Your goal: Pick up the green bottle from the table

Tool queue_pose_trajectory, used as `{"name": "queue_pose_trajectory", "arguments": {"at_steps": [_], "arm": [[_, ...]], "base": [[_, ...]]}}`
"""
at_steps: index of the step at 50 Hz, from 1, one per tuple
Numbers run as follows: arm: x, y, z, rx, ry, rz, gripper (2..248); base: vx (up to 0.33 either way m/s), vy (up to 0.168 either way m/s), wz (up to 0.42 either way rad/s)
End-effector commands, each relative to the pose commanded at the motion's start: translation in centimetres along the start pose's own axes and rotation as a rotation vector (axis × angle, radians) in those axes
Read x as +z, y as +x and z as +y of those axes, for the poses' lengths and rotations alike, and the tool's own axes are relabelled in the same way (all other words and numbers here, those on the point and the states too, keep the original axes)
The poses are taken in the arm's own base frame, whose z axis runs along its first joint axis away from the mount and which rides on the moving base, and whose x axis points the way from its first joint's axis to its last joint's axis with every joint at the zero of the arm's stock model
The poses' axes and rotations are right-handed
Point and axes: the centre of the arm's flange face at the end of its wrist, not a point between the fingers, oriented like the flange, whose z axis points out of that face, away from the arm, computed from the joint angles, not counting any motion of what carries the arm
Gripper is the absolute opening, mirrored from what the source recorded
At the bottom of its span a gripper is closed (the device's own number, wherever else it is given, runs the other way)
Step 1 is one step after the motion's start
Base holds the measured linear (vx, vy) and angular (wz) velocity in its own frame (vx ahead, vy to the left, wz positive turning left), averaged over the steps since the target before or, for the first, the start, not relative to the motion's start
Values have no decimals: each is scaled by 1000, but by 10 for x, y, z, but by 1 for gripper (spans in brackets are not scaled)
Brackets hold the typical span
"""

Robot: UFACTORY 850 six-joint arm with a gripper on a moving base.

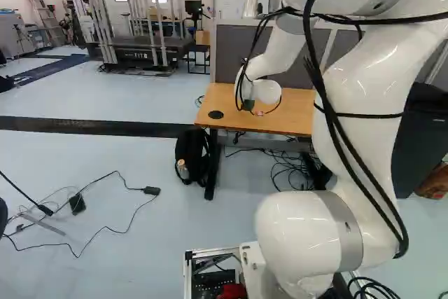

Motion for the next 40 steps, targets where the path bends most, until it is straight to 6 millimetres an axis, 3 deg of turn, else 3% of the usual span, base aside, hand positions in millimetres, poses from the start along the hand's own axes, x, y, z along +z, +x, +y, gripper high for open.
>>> {"name": "queue_pose_trajectory", "arguments": {"at_steps": [18, 40], "arm": [[-27, 13, 2, 2, -1, 32, 14], [-76, 23, 6, 6, -4, 75, 14]], "base": [[0, 0, 0], [0, 0, 0]]}}
